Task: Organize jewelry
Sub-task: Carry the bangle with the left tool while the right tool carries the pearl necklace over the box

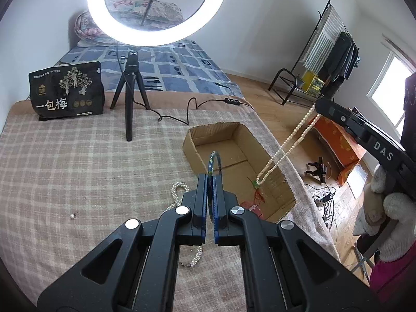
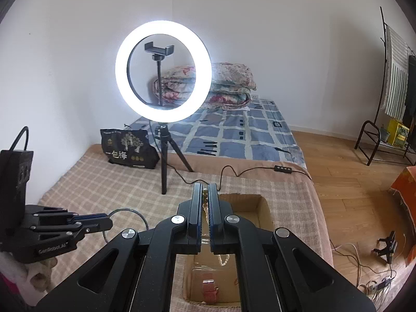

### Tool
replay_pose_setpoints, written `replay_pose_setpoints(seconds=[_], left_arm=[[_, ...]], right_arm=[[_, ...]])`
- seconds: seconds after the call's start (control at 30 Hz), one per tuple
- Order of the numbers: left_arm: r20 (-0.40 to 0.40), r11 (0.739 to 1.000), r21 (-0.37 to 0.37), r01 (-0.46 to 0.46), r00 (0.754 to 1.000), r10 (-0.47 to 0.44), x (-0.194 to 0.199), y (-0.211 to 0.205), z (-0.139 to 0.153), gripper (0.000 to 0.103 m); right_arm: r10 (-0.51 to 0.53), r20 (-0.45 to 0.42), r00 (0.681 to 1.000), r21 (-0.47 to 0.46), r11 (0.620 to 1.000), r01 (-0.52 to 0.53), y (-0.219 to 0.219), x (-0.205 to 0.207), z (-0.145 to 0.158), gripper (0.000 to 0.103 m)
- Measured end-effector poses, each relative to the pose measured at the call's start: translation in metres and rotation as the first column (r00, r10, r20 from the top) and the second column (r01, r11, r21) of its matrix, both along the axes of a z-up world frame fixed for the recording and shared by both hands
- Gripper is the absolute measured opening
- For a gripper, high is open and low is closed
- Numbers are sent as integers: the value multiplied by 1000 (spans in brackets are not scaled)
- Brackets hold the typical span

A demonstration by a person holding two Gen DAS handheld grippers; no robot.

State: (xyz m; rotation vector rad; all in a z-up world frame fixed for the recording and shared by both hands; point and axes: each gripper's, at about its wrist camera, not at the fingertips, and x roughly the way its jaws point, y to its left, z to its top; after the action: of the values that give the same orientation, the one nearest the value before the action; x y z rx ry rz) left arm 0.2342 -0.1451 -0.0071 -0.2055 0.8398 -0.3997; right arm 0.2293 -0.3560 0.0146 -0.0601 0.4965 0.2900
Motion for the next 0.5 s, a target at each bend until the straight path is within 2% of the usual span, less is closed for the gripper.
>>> replay_pose_setpoints(seconds=[0.2, 0.5], left_arm=[[-21, 1000, -2, 24, 999, -24, 16, -28, -13, 1], [-42, 999, 0, 50, 998, -50, 38, -66, -34, 1]], right_arm=[[-37, -22, 999, -10, 999, 37, -15, 29, -9, 2], [-67, -69, 995, -35, 997, 65, -27, 70, -37, 2]])
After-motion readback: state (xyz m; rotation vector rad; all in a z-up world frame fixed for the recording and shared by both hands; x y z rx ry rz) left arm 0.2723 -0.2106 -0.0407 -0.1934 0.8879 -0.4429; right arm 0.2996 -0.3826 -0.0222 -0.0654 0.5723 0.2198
